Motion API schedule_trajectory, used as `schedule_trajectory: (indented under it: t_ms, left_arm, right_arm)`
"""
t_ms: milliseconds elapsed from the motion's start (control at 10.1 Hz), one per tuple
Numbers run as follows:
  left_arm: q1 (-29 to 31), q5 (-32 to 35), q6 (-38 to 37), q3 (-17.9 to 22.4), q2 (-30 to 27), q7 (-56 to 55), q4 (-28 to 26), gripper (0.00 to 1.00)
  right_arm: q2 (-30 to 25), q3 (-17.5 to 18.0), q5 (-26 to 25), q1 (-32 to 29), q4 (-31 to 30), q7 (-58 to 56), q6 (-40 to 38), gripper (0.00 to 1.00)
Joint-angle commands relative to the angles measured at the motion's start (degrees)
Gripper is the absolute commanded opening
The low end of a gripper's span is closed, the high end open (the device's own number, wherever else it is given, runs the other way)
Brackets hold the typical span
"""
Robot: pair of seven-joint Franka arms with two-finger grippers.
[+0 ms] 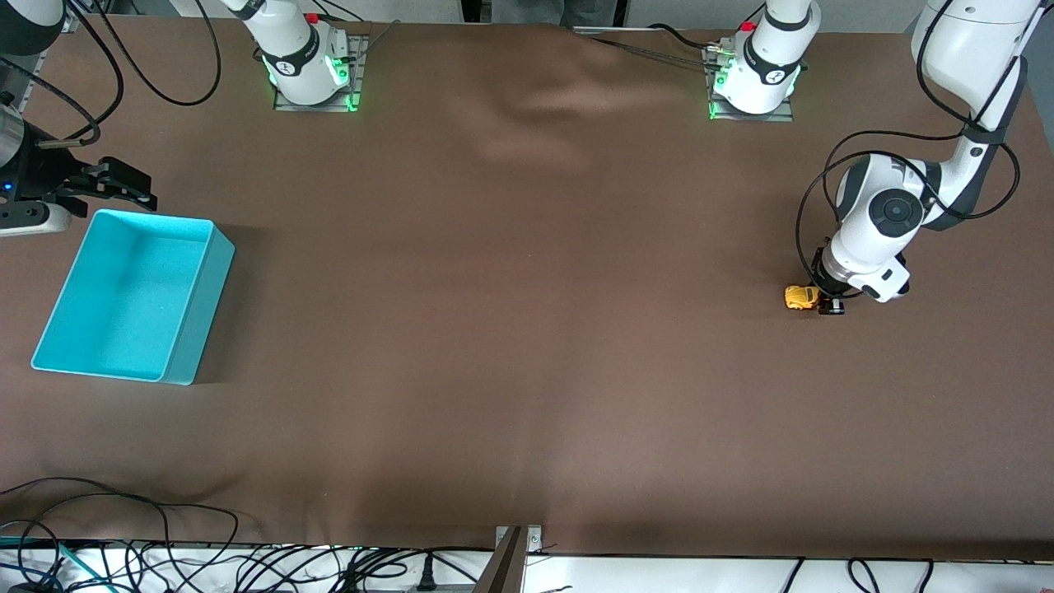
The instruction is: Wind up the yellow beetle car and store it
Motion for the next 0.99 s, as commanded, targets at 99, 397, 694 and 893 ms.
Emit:
schedule_trajectory:
  t_ms: [99,397,694,893]
  left_arm:
    - [0.4,2.5,0.2,0.0,3.5,-1.3,2.3,0.00]
    - [0.4,2.8,0.2,0.7,3.5,-1.2,2.3,0.00]
    - [0.5,3.5,0.2,2.9,5.1,-1.2,3.8,0.00]
    - [0.7,6.8,0.3,4.7,6.2,-1.4,4.6,0.00]
  right_arm:
    - [0.2,0.0,0.1,0.0,0.8,-0.7,-0.4,1.00]
    - [0.2,0.0,0.1,0.0,0.8,-0.7,-0.5,1.00]
    - [0.3,0.0,0.1,0.0,0.8,-0.7,-0.4,1.00]
    - [0.2,0.0,0.1,0.0,0.8,-0.7,-0.4,1.00]
